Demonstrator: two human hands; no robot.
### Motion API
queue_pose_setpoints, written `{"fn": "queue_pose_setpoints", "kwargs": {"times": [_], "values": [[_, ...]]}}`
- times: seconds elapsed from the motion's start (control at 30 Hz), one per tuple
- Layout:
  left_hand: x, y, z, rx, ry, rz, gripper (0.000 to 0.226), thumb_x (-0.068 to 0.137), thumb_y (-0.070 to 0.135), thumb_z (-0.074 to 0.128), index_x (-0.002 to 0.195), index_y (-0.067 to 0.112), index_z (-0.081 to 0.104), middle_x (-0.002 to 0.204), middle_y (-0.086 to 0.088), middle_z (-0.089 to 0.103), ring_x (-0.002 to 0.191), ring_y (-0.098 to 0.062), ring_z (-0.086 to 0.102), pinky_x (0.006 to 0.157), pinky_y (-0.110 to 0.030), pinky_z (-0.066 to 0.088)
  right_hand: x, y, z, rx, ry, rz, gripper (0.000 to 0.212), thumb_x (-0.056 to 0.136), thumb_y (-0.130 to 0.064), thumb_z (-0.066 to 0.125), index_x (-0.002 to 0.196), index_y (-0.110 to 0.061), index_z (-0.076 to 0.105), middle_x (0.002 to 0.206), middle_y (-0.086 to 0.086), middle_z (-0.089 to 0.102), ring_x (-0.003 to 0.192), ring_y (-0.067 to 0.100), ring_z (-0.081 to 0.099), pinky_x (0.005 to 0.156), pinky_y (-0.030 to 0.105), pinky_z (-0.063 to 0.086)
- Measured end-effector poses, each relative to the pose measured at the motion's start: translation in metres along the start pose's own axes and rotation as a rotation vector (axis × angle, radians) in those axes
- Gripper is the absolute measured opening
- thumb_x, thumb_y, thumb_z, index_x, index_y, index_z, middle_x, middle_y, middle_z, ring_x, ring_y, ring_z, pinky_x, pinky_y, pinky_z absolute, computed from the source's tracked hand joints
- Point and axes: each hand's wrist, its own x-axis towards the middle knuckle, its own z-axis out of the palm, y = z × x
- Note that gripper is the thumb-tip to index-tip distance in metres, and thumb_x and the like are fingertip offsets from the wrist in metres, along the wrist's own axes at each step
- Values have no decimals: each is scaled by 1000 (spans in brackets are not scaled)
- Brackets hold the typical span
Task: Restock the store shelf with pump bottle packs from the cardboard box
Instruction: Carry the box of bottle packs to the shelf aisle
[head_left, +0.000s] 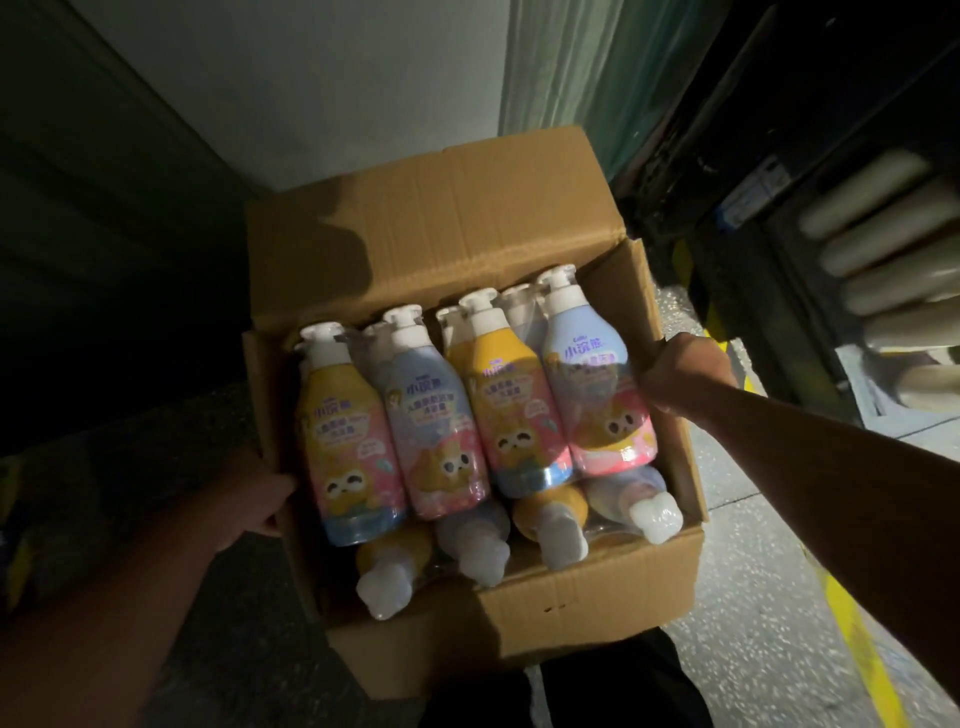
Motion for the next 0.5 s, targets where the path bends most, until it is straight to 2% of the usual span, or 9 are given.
{"fn": "queue_pose_setpoints", "kwargs": {"times": [0.1,0.2,0.27,0.33,0.4,0.5], "values": [[-27,-10,2,-21,-19,14,23,93,-3,54,116,-6,55,82,-17,59,74,-30,59,54,-36,48,-22,17,-11,0,9,-9,26,84,-10,54,102,3,68,103,25,66,98,38,65,71,33,47],[-51,-20,8,-16,-33,20,23,93,-3,54,116,-6,55,82,-17,59,73,-29,59,56,-37,48,-47,41,-16,21,-4,9,23,81,-8,55,95,5,67,91,22,65,93,37,66,72,35,52],[-70,-29,13,-19,-25,9,26,93,-5,53,119,-8,53,87,-21,60,84,-38,61,62,-42,49,-65,56,-19,17,0,14,22,80,-8,58,95,5,67,86,19,61,92,37,66,74,37,54],[-89,-37,21,-30,-31,4,26,93,-5,52,119,-9,53,97,-25,58,94,-43,59,68,-46,48,-78,71,-21,14,3,11,23,81,-9,59,97,4,67,92,21,64,94,37,67,77,39,57],[-106,-44,30,-27,-38,14,25,93,-5,53,118,-7,53,99,-25,58,86,-38,58,61,-42,47,-87,86,-23,10,12,-2,25,82,-10,58,100,4,67,100,22,66,96,37,66,79,40,57],[-133,-56,48,-34,-41,21,25,93,-6,51,118,-9,54,91,-23,60,76,-32,58,52,-37,48,-98,112,-25,14,0,-27,24,83,-10,59,102,1,69,96,19,66,95,35,66,75,36,54]]}}
